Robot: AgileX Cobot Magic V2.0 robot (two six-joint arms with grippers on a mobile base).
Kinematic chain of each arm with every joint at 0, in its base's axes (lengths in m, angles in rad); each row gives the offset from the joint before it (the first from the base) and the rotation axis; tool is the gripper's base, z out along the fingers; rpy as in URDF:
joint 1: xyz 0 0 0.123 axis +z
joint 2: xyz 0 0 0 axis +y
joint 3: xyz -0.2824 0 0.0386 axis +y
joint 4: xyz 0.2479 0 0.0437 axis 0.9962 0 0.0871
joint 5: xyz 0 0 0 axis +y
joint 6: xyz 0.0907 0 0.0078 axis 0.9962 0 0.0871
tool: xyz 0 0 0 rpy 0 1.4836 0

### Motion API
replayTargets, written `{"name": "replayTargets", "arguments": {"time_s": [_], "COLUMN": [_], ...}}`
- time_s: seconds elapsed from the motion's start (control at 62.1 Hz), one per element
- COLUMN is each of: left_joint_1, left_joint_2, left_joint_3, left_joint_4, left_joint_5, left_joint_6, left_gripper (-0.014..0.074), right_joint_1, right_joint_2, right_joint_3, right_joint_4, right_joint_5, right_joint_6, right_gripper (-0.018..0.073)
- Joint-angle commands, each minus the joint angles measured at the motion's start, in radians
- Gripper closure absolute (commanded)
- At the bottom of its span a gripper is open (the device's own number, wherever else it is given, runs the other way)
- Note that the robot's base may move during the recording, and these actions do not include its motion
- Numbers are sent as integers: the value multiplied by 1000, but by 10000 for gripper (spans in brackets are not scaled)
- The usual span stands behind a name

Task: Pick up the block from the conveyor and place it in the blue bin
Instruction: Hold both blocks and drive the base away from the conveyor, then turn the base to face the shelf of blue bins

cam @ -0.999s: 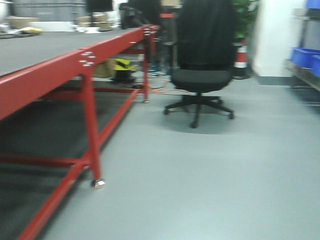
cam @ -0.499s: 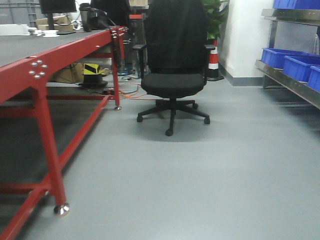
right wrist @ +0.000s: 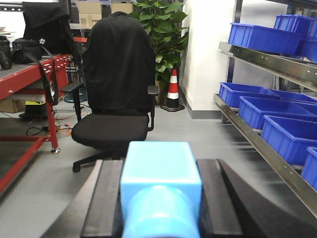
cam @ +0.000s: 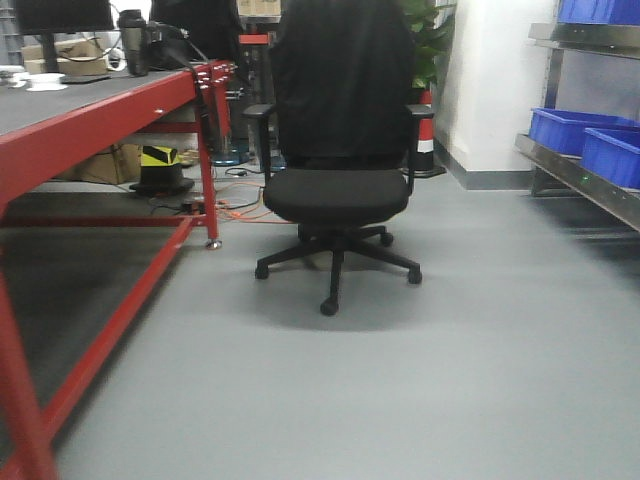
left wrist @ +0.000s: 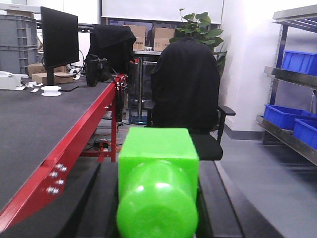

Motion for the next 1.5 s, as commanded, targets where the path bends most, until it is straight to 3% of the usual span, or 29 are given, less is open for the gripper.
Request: {"name": "replayTargets", "arguments": {"time_s": [0.0, 1.482], "left_joint_1": [2, 2], "left_joint_2": [-3, -3], "left_joint_3": [-1, -1], "left_joint_4": [-5, -5], "left_joint_5": [-18, -20], "left_joint_6": [-1, -1], "left_gripper": [707, 707], "right_joint_1": [-2, -2], "right_joint_2": [-1, -1], "right_joint_3": [0, 0], "right_joint_4": [-2, -2], "right_joint_5": [-24, -24], "right_joint_6": [-4, -4], "right_gripper": [721, 721]}}
